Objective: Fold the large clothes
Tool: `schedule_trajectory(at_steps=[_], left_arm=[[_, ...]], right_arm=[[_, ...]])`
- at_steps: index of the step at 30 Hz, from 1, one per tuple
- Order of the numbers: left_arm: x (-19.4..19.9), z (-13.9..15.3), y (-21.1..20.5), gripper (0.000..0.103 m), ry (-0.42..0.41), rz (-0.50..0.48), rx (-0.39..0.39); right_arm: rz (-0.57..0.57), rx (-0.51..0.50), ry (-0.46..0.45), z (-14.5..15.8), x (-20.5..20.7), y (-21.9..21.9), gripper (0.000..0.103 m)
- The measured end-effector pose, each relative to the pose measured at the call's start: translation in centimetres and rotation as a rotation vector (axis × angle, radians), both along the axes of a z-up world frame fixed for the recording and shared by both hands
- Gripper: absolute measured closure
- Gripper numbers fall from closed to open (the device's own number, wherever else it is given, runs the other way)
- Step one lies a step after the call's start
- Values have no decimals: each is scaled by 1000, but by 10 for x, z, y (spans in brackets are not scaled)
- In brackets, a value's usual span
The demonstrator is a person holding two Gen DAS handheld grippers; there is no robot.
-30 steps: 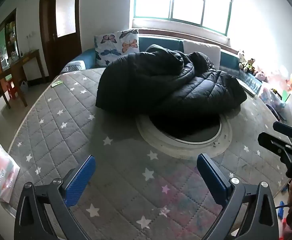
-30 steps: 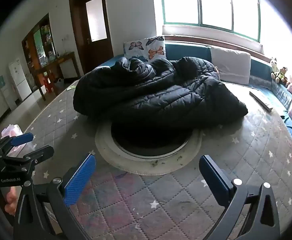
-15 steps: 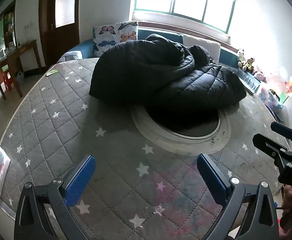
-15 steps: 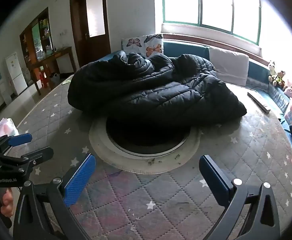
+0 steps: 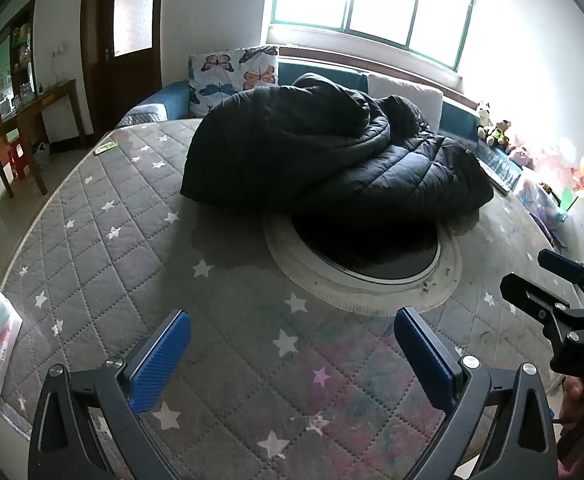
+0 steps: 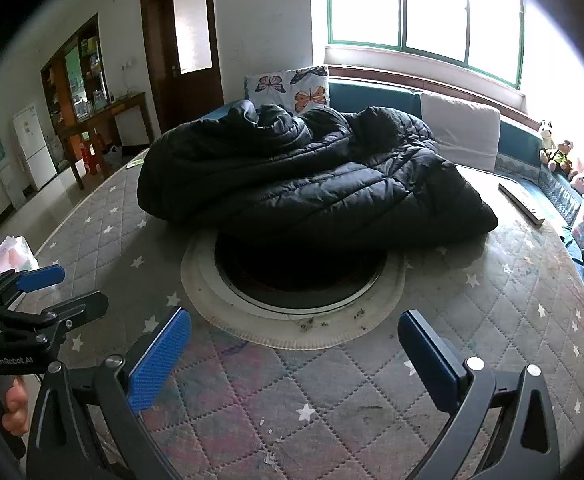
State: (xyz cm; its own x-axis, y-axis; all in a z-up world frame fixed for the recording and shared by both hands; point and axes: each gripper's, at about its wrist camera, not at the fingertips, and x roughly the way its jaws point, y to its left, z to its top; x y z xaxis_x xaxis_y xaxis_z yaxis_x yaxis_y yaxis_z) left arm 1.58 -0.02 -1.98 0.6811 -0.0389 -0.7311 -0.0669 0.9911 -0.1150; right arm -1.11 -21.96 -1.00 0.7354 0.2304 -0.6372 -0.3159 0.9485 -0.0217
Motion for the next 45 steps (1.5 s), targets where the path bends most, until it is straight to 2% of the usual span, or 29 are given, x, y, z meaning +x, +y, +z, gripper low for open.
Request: schedule_trajectory(at_steps=[19, 45], left_arm=[[-3, 17, -3, 0, -24, 0, 9], [-2, 17, -3, 0, -20, -3, 14]], right_arm=[[-14, 21, -6, 7, 0, -5, 0], [-7, 17, 2, 6, 1, -3, 0]])
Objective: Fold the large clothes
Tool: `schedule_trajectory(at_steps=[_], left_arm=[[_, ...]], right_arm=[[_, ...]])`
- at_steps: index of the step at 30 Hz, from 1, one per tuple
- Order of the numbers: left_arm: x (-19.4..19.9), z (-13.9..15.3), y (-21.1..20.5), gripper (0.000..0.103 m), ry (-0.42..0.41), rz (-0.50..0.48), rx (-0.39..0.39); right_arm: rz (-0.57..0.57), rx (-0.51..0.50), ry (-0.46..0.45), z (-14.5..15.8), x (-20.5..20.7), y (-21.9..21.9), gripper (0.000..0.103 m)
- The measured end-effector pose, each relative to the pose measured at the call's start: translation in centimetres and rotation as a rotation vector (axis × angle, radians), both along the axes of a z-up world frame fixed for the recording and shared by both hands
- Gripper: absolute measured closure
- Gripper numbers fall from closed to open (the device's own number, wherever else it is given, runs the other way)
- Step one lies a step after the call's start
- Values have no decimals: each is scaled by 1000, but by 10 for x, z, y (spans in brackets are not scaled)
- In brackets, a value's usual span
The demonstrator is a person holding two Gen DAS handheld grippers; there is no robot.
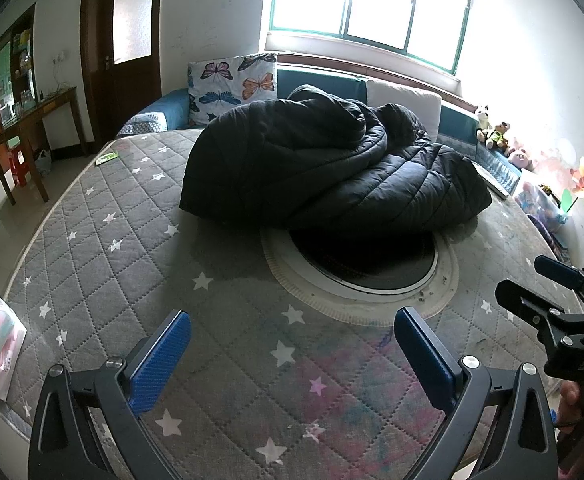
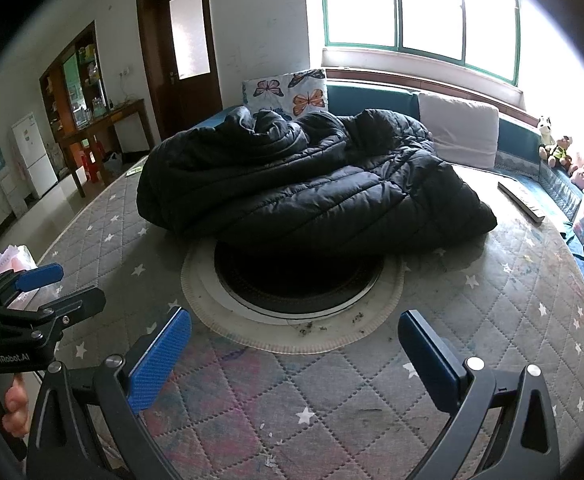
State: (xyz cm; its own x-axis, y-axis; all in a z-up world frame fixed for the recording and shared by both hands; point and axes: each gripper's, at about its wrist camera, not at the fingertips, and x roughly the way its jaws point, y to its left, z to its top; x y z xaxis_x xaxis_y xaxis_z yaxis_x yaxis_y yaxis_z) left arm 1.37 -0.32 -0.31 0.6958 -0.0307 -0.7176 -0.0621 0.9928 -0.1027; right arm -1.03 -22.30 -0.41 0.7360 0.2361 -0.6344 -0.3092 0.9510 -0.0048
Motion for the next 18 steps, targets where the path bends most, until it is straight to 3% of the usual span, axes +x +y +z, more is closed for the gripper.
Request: schedule_trajectory(at_steps=[18], left_arm=[[-15, 8, -5, 0, -31, 2, 27]], right_arm=[[17, 17, -24, 6, -12, 0, 0]])
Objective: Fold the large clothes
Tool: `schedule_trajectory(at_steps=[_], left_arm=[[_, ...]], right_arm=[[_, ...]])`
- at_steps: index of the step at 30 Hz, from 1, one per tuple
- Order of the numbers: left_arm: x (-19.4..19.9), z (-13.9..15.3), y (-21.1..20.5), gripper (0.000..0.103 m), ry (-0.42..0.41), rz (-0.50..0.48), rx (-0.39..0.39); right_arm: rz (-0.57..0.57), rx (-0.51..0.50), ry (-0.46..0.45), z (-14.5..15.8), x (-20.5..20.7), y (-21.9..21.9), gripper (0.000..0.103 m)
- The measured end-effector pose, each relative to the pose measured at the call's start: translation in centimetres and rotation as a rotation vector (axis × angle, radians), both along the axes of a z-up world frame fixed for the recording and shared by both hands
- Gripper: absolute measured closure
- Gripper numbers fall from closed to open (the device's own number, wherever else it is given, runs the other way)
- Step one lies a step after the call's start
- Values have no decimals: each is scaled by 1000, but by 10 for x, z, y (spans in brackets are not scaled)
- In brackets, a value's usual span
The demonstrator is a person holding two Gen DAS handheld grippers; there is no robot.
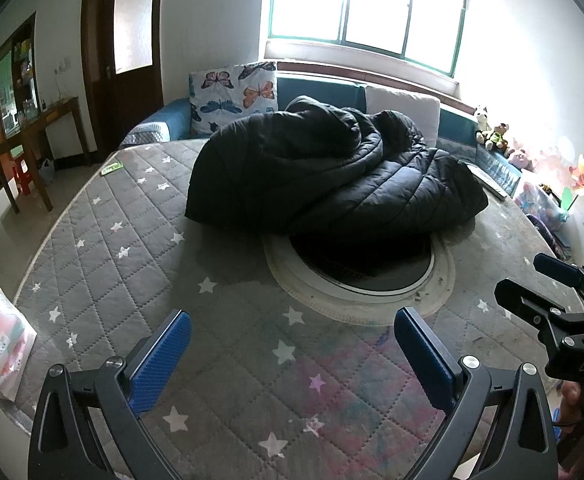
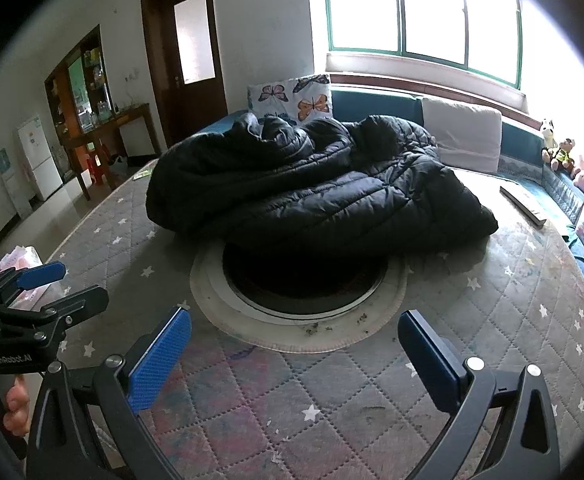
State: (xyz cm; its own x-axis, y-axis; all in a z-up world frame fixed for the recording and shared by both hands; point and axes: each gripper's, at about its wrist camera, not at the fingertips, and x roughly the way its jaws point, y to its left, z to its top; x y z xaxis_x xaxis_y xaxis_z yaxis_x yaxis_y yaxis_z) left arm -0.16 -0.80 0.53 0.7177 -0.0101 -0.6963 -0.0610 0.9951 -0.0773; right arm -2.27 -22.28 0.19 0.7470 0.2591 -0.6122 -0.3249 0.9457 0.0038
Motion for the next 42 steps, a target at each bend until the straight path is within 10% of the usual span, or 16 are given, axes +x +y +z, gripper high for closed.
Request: schedule_trajectory(at_steps=[20, 30, 42], left_arm=[[-21, 39, 16, 0, -66, -6, -5], [77, 71, 44, 0, -80, -84, 37], [237, 38, 67, 1, 38, -242, 92]], right_arm=[[38, -21, -58, 17, -16, 9, 0], [96, -10, 13, 32, 42, 8, 0], [136, 30, 166, 57, 195, 35, 8]])
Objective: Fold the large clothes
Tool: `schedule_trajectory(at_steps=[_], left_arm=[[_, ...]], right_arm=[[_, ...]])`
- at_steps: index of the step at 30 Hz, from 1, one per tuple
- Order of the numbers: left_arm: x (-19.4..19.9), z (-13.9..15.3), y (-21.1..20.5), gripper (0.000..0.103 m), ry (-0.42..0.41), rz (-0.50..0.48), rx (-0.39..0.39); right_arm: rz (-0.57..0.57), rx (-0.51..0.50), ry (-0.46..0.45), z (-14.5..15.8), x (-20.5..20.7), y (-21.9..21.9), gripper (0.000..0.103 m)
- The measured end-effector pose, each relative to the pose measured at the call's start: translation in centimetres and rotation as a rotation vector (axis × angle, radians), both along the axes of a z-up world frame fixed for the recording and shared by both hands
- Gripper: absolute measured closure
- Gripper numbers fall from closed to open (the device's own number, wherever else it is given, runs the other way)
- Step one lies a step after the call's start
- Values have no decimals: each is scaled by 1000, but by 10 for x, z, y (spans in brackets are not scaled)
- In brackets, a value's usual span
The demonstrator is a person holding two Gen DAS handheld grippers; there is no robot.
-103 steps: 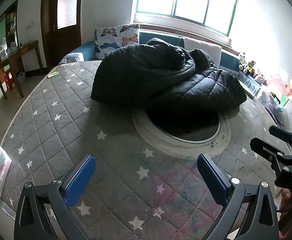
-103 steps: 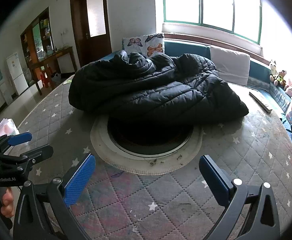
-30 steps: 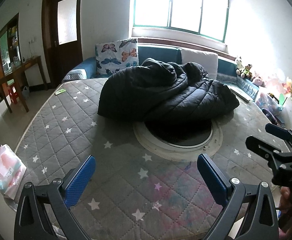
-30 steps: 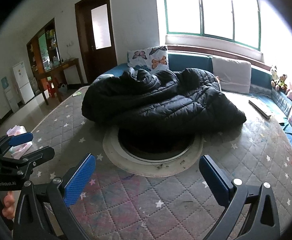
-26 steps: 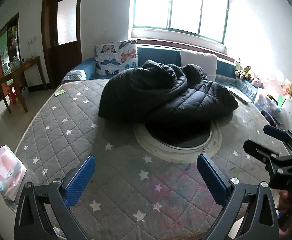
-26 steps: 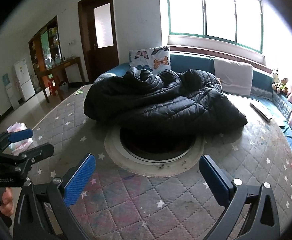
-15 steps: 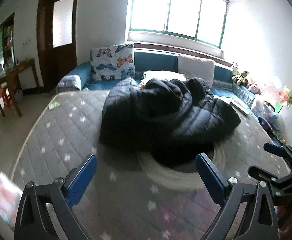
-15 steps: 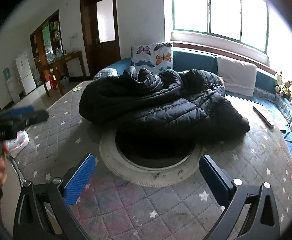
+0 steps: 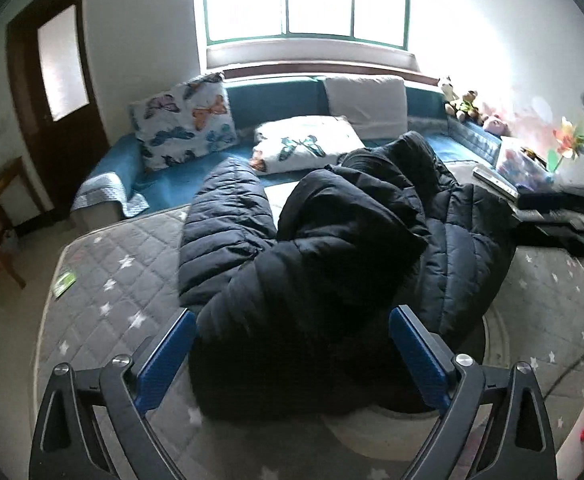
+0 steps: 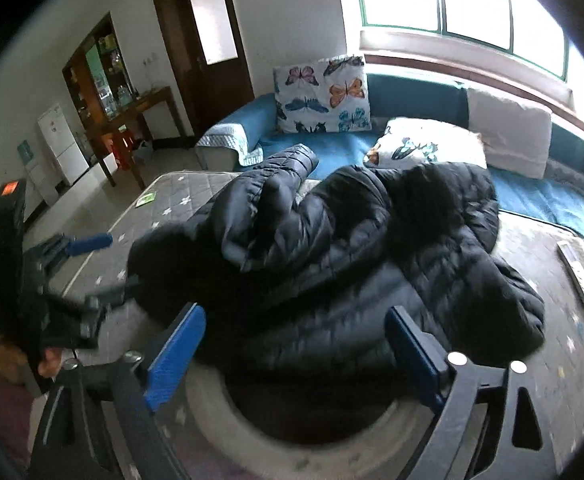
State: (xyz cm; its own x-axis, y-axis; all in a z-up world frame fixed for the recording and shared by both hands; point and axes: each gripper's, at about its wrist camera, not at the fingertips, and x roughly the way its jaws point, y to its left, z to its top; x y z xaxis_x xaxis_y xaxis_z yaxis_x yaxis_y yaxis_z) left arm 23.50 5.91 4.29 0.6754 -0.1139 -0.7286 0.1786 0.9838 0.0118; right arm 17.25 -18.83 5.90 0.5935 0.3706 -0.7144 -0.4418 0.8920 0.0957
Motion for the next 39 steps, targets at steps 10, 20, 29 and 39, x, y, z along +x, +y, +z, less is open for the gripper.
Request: schedule_trajectory(at_steps=[10, 20, 29, 39], left_arm=[[51, -35, -5, 28, 15, -104, 13], [21, -21, 10, 70, -24, -114, -107], [-87, -7, -18, 73, -84, -243, -81], [-189, -55, -56, 73, 12, -359, -22]], right_arm=[[25, -84, 144, -38, 104, 60, 36], [5, -162, 78, -28, 70, 50, 79], [45, -184, -71, 8, -46, 19, 80], [55, -187, -4, -42, -137, -9, 81]])
